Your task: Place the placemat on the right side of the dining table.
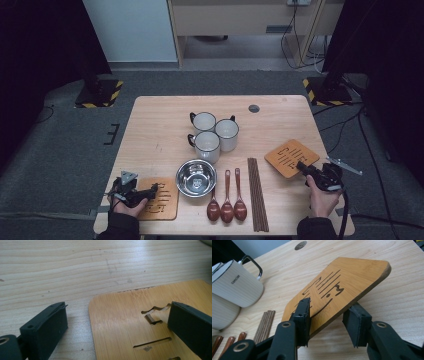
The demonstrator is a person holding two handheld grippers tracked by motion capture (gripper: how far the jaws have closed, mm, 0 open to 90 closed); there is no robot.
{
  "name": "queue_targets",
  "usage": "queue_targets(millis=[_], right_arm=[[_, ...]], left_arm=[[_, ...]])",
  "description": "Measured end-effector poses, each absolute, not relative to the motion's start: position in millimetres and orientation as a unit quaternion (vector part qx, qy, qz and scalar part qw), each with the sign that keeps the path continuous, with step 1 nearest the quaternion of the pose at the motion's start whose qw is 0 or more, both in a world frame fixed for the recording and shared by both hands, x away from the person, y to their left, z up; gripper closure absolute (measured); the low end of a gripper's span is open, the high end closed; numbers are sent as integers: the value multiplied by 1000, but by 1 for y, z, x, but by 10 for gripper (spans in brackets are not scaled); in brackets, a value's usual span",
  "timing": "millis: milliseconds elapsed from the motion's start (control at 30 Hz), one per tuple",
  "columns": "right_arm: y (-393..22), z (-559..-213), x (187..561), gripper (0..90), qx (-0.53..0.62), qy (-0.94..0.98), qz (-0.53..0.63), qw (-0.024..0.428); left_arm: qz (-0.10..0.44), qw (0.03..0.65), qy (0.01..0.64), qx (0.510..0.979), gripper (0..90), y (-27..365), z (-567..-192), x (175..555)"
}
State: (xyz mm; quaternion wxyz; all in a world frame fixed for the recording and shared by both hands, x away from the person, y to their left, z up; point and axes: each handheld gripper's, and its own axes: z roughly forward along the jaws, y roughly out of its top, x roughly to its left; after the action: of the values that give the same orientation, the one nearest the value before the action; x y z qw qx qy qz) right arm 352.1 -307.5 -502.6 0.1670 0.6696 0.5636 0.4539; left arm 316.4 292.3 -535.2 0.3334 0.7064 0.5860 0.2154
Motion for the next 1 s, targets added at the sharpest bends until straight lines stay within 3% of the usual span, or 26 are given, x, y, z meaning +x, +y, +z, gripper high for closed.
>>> queue_targets(millis=[767,1000], right_arm=[[-316,-520,357,513,690,569,422,152],[-314,-522,359,437,685,584,401,170]], left_arm=[[215,333,586,706,16,292,-535,316],[215,333,586,706,16,292,-535,316]])
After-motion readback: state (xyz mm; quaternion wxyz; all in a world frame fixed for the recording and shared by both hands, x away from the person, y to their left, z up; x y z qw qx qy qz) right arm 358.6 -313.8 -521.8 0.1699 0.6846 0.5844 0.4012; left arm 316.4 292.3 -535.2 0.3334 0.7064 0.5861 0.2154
